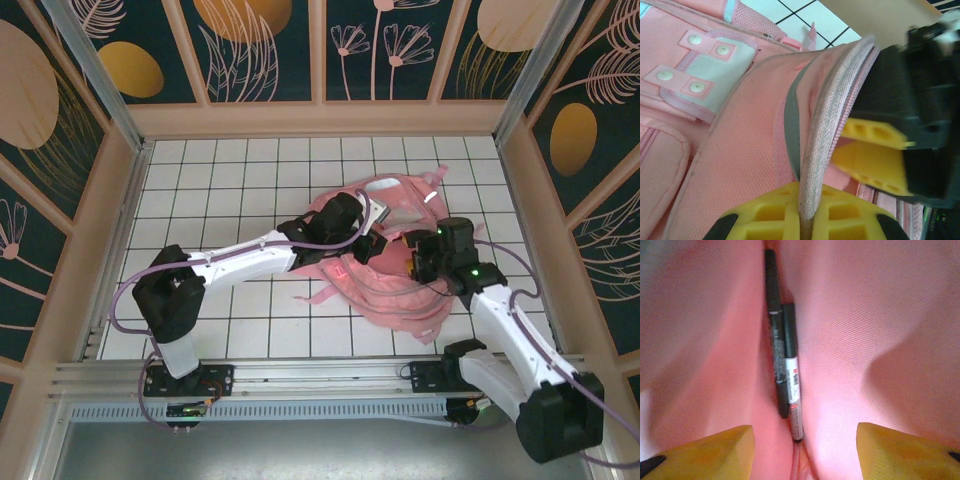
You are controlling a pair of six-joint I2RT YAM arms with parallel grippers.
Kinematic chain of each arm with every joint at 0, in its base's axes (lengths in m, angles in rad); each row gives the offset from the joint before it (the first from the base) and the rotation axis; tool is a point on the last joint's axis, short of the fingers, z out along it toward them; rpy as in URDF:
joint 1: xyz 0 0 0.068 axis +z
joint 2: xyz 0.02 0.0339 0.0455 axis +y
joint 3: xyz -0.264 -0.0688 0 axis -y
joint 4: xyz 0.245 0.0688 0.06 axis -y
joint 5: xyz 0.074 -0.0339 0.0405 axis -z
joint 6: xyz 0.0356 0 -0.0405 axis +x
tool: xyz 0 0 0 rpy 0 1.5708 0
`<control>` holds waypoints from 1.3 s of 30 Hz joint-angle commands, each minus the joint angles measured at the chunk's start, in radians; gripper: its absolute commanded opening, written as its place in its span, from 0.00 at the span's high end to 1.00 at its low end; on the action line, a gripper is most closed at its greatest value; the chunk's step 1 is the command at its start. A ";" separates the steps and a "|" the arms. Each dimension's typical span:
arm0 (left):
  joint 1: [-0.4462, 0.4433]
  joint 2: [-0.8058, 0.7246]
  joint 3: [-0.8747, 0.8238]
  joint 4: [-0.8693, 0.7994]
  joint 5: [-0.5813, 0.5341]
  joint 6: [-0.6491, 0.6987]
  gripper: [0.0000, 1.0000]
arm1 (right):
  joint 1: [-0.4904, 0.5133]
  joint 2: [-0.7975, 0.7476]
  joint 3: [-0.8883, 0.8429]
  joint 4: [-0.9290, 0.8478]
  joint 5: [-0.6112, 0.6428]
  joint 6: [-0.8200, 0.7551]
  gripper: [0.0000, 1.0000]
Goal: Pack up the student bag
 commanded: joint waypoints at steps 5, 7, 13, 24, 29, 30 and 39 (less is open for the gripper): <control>0.036 -0.042 0.019 0.014 0.214 0.400 0.30 | -0.076 -0.161 0.096 -0.326 0.182 -0.282 0.44; 0.067 -0.060 0.033 -0.017 0.239 0.474 0.26 | -0.153 -0.150 0.118 -0.360 0.138 -0.408 0.43; 0.211 0.020 0.093 0.105 0.315 0.397 0.18 | -0.360 -0.022 0.160 -0.291 -0.080 -0.685 0.42; 0.214 0.301 0.140 -0.012 -0.106 0.326 0.27 | -0.362 0.317 0.088 0.050 -0.253 -0.907 0.79; 0.214 0.085 -0.223 0.091 0.067 0.357 0.26 | -0.244 0.450 0.127 0.218 -0.289 -0.963 0.83; 0.213 0.036 -0.283 0.078 0.066 0.357 0.26 | -0.218 0.491 0.145 0.243 -0.287 -0.964 0.84; 0.213 -0.371 -0.562 -0.020 0.158 0.384 0.27 | 0.034 0.932 0.418 0.477 -0.341 -0.907 0.83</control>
